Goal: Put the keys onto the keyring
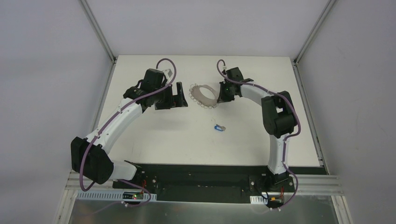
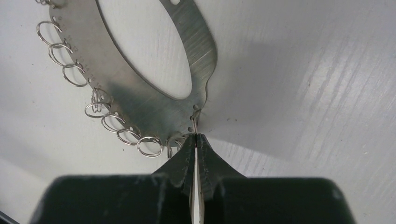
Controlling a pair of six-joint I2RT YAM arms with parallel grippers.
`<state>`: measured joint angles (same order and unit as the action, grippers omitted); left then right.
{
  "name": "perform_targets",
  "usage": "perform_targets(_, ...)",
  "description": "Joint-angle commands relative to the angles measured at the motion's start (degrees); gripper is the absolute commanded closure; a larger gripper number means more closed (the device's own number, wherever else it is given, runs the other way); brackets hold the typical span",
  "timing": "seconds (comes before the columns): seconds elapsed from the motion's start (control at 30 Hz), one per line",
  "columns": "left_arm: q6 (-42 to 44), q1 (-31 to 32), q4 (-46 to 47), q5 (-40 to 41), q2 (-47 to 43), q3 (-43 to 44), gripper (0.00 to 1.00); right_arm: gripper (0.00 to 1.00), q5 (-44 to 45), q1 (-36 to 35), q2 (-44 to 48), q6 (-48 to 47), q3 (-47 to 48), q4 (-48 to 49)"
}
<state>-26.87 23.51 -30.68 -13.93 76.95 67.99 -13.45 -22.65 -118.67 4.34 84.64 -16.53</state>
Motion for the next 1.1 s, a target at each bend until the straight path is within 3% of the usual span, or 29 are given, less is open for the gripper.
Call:
perform_targets(0.0, -0.46, -0.65, 0.33, -3.12, 0.05, 0.50, 0.00, 1.00, 2.10, -2.07, 5.42, -1.37, -2.40, 3.18)
perform_targets(0.2, 0.30, -0.57, 1.83, -6.66, -1.99, -0.08, 0.00, 1.00, 7.56, -6.09, 11.31, -1.97, -4.41, 2.25)
perform_targets(0.5, 3.19, -0.33, 3.62, -13.21, -4.98, -0.20, 0.00, 1.00, 12.48, -10.13, 21.70, 4.55, -6.14, -1.32)
perform_targets(0.6, 4.10, -0.07, 4.16, -14.95, -5.67, -0.07, 0.04, 1.00, 12.43, -10.82, 24.70, 6.83, -6.21, -3.34)
perform_targets(0.83, 8.61, 0.56, 4.24, -23.10, -7.55, 2.82, 0.11, 1.00, 4.90, -11.35, 33.71, 3.45, -6.32, -9.68)
perform_targets(1.07, 9.35, 0.66, 4.32, -32.57, -10.38, 5.37, 0.16, 1.00, -8.73, -11.86, 44.30, -2.36, -7.22, -15.18)
